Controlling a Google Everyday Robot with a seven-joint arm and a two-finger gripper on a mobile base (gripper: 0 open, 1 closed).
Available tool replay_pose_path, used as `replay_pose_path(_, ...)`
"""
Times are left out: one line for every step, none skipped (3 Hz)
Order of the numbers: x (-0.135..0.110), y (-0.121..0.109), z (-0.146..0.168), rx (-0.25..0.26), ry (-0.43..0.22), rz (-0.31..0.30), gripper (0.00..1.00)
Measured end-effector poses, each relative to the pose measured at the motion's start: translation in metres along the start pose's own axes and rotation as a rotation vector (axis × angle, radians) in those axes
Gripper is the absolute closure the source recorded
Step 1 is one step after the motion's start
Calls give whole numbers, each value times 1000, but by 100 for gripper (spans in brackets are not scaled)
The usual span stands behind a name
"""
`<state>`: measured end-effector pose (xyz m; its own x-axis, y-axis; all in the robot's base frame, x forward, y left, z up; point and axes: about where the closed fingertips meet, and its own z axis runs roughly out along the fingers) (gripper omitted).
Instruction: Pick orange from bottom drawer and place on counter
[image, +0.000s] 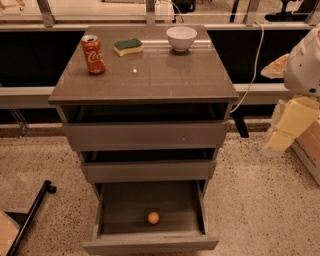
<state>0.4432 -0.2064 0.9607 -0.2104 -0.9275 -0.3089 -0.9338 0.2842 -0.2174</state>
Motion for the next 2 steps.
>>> replay_pose_path(-22,4,64,-60,-192,-35,0)
replay_pose_path(-23,1,102,-79,-277,-52,0)
